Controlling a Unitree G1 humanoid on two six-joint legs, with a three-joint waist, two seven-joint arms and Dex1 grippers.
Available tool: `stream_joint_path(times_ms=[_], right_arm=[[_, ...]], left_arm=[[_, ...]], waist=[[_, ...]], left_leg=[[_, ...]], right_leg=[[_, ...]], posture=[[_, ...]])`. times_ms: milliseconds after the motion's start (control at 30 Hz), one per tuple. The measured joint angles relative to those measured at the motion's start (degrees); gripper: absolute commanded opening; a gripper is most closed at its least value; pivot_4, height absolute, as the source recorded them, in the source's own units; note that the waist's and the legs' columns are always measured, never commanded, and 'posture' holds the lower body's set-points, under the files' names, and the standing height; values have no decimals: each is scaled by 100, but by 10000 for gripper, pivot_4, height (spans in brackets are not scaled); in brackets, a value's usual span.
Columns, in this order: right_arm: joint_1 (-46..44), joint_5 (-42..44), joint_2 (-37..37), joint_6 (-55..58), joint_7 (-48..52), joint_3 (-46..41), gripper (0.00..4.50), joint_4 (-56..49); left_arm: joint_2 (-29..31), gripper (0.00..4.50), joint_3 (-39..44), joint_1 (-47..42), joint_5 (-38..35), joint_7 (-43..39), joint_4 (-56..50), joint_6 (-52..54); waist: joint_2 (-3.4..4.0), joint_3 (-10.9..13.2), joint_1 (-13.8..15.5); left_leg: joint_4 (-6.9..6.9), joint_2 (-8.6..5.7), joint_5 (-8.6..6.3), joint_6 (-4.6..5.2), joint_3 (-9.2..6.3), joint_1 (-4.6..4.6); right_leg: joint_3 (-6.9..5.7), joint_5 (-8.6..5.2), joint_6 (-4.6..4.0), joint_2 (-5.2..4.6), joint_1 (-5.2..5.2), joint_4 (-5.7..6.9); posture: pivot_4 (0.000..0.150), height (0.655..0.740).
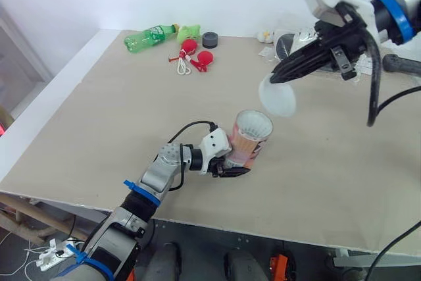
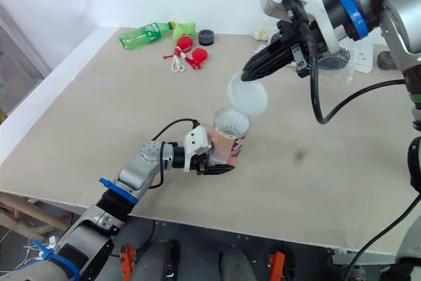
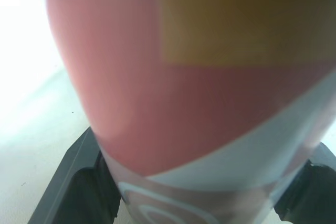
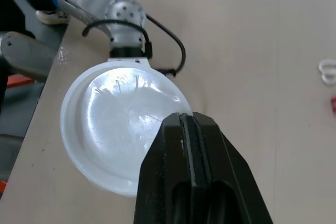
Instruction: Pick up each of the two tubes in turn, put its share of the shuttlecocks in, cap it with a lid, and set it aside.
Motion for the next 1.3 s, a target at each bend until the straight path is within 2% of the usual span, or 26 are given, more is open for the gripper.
stream_joint_path(times_ms=[433, 967, 1300], right_arm=[[30, -277, 531, -719, 2, 760, 459, 470], [108, -465, 1089, -925, 4, 825, 459, 645], [108, -549, 1086, -1053, 4, 821, 459, 686]], left_arm=[[-159, 29734, 166, 202, -28, 50, 213, -397], [-193, 29734, 209, 251, -11, 58, 219, -408], [-193, 29734, 214, 256, -9, 57, 218, -407]], waist=[[1, 0, -4], [1, -1, -5], [1, -1, -5]], left_leg=[[7, 9, 1, 0, -5, 5], [8, 11, 1, 0, -12, 5], [8, 11, 1, 0, -13, 5]], right_leg=[[-9, 9, -14, 8, 3, 6], [-14, 11, -17, 12, 4, 9], [-15, 11, -17, 13, 4, 9]], posture=[[1500, 7400], [1500, 7400], [1500, 7400]])
